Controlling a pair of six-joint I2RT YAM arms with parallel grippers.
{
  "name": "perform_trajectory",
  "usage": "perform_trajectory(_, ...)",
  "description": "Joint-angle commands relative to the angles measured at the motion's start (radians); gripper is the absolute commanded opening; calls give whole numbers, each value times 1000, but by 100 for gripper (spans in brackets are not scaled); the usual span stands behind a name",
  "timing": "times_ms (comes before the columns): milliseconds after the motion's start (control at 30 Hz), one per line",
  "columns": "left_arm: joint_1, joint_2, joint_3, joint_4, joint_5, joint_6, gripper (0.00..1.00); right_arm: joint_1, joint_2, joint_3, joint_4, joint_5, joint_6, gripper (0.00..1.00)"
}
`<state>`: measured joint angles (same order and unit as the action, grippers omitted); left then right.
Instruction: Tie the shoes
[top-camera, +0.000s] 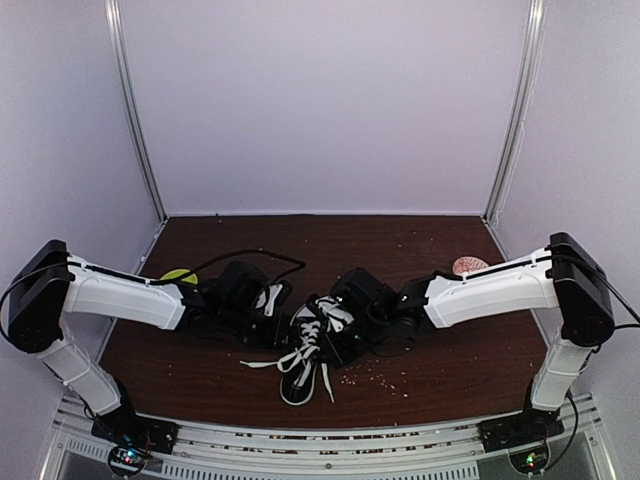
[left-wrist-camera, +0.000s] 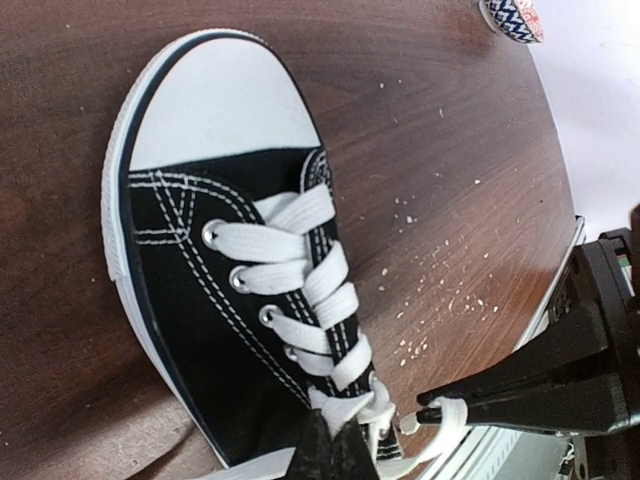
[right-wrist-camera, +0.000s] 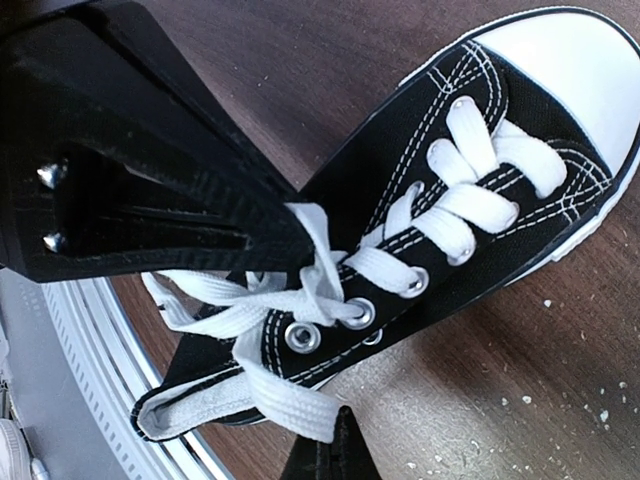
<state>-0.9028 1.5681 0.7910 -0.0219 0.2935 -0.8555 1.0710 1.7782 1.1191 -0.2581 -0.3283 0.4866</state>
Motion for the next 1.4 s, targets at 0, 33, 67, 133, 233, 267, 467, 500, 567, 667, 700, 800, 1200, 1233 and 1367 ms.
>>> perform_trajectory(0,4,-65,7,22,-40,24,0,0,-19,20,-5,11,12,0)
perform_trajectory(33,5,-78,9,17,-48,31,0,1,-18,29,-4,11,17,0)
perform_trajectory(67,5,-90,11,12,-51,38,0,0,-13,39,-3,11,22,0)
perform_trajectory(133,5,-99,16,2,-44,50,0,0,-3,64,-1,11,32,0)
perform_trajectory(233,4,-94,17,-2,-22,54,0,0,13,91,6,13,43,0)
perform_trajectory(267,5,-93,13,2,-15,54,0,1,19,100,9,18,47,0)
perform_trajectory(467,4,-87,8,9,2,56,0,1,72,141,11,34,68,0)
perform_trajectory(500,4,-87,8,10,1,56,0,0,86,147,5,36,72,0)
perform_trajectory(567,4,-86,7,12,1,56,0,0,104,155,1,37,78,0)
perform_trajectory(667,4,-84,2,18,3,51,0,0,125,160,7,36,87,0)
perform_trajectory(700,4,-84,0,21,4,51,0,0,132,164,8,36,88,0)
perform_trajectory(800,4,-86,-8,33,8,49,0,-1,151,175,8,38,93,0)
perform_trajectory(1200,-2,-60,-47,101,100,59,0,-15,184,174,32,45,113,0)
perform_trajectory(1233,-4,-59,-48,106,103,60,0,-17,185,174,32,45,114,0)
perform_trajectory(1367,-7,-57,-54,132,120,63,1,-17,187,169,38,43,115,0)
